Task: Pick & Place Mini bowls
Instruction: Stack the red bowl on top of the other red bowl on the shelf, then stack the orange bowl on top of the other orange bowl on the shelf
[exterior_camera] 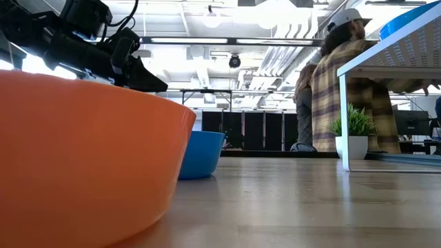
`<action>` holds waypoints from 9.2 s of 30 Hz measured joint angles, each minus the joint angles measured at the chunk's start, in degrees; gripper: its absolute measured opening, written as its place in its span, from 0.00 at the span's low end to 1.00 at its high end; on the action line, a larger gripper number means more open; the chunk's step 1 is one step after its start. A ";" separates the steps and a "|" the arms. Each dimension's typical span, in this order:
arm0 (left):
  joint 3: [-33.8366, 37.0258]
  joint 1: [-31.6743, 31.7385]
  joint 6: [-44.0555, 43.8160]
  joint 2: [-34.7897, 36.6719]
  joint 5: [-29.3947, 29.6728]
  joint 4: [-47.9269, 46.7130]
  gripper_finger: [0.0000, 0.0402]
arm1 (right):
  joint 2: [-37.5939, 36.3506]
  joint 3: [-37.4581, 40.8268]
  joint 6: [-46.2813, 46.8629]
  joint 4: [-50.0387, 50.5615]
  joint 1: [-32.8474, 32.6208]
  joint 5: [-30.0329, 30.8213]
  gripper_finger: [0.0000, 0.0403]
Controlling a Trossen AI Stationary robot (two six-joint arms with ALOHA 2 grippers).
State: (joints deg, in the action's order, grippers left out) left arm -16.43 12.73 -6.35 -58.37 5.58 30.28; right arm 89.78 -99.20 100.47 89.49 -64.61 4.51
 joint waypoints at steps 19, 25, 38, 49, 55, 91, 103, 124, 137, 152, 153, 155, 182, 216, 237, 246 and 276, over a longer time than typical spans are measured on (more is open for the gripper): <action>0.00 0.00 -0.11 0.00 0.00 0.00 0.11 | -0.23 0.33 1.73 -1.54 0.12 0.23 0.01; 0.00 0.00 -0.09 0.00 -0.01 -0.02 0.11 | -0.26 3.31 1.30 -4.76 0.66 -2.41 0.01; 0.00 -0.02 -0.15 0.00 -0.15 -0.02 0.11 | -0.24 3.48 1.11 -3.02 0.89 -1.91 0.16; 0.00 -0.02 -0.45 0.00 -0.22 -0.04 0.11 | -2.69 3.48 -6.27 -6.89 0.89 6.90 0.05; 0.00 -0.01 -0.57 0.00 -0.23 -0.04 0.11 | -5.08 3.48 -22.03 -6.55 2.80 20.64 0.02; -14.80 -0.06 3.07 1.03 0.92 -30.64 0.11 | -38.03 58.23 -108.63 -82.05 78.54 -15.85 0.00; -31.91 -5.80 4.37 1.03 -7.63 -70.14 0.11 | -38.01 58.23 -112.80 -83.42 82.36 -18.04 0.00; -32.50 -21.09 -1.15 -14.59 -9.18 -91.38 0.45 | -37.99 58.23 -114.13 -83.38 82.37 -18.02 0.00; -30.72 -21.05 1.99 -20.72 -12.61 -86.63 0.40 | -38.08 62.66 -114.60 -87.89 82.37 -18.22 0.00; -33.38 -18.90 -0.33 -19.49 -11.84 -87.92 0.02 | -38.10 62.64 -115.98 -89.93 82.37 -18.22 0.00; -34.84 -18.12 -0.06 -18.59 -11.34 -88.73 0.01 | -38.10 62.64 -115.98 -90.08 82.37 -18.22 0.00; -37.79 -15.91 0.07 -17.16 -10.89 -88.80 0.01 | -38.12 62.62 -115.97 -90.28 82.37 -18.22 0.00; -70.97 7.60 3.46 -51.05 -20.49 -63.86 0.00 | -38.12 62.62 -115.54 -90.15 82.37 -18.20 0.00; -75.60 7.56 6.97 -58.87 -18.01 -63.17 0.13 | -38.12 62.53 -112.48 -89.32 82.33 -17.96 0.00; -60.14 7.52 9.25 -42.78 -16.39 -39.15 0.01 | -38.12 62.51 -109.50 -87.63 82.30 -13.04 0.00; -29.91 5.15 3.08 -24.51 -13.96 -10.50 0.00 | -35.88 60.32 -106.82 -80.96 82.19 -7.88 0.00; 2.86 0.74 0.61 -4.40 -2.40 17.99 0.00 | 3.26 28.26 -88.68 -50.70 81.81 -4.28 0.35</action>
State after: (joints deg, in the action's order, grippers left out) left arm -13.56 13.47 -5.74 -62.77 3.19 48.28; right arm 93.03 -70.94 11.78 38.79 17.20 0.22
